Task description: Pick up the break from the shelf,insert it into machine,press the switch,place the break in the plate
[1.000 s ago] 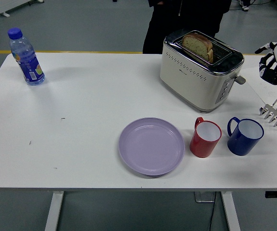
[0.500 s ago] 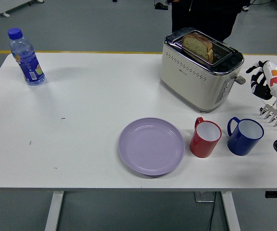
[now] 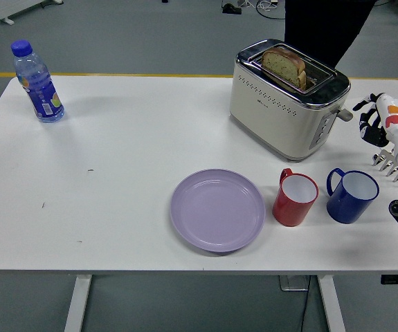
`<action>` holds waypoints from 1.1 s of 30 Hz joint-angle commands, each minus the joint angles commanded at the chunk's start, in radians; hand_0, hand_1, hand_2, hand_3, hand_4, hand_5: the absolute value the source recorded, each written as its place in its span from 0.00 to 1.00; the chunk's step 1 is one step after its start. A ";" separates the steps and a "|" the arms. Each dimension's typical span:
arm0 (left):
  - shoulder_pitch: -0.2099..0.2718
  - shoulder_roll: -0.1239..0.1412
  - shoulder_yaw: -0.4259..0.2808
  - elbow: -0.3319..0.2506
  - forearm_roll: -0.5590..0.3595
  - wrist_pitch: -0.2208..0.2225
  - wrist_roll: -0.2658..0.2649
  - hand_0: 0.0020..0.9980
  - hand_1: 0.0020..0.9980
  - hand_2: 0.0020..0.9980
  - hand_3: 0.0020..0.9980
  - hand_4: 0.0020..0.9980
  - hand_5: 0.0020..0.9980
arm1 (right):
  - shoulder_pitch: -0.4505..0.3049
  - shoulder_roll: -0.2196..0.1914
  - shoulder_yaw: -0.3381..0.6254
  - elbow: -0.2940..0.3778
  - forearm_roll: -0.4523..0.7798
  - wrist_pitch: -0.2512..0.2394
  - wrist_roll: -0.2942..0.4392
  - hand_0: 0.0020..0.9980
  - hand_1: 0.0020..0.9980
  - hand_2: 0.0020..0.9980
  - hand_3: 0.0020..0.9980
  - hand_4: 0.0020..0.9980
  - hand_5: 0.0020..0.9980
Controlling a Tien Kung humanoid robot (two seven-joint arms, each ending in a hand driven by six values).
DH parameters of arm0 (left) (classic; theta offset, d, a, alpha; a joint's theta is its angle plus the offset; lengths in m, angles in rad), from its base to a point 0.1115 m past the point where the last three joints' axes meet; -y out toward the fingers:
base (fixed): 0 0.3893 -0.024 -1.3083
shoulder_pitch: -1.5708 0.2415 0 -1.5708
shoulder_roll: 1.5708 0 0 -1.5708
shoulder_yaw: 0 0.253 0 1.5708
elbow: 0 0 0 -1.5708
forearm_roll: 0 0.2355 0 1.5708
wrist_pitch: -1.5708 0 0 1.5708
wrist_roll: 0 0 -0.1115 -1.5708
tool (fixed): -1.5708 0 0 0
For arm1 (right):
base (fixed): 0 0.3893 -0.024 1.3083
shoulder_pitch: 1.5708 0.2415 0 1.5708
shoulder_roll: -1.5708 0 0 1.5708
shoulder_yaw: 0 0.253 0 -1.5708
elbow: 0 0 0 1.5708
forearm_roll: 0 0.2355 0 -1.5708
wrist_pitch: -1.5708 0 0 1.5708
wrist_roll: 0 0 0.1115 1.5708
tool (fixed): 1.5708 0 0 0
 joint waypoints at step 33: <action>-0.004 0.000 0.003 0.000 -0.002 0.000 0.003 0.70 0.59 0.72 0.68 0.51 0.96 | 0.010 0.048 -0.012 -0.080 0.006 -0.007 0.005 0.30 0.28 0.37 0.56 0.43 0.00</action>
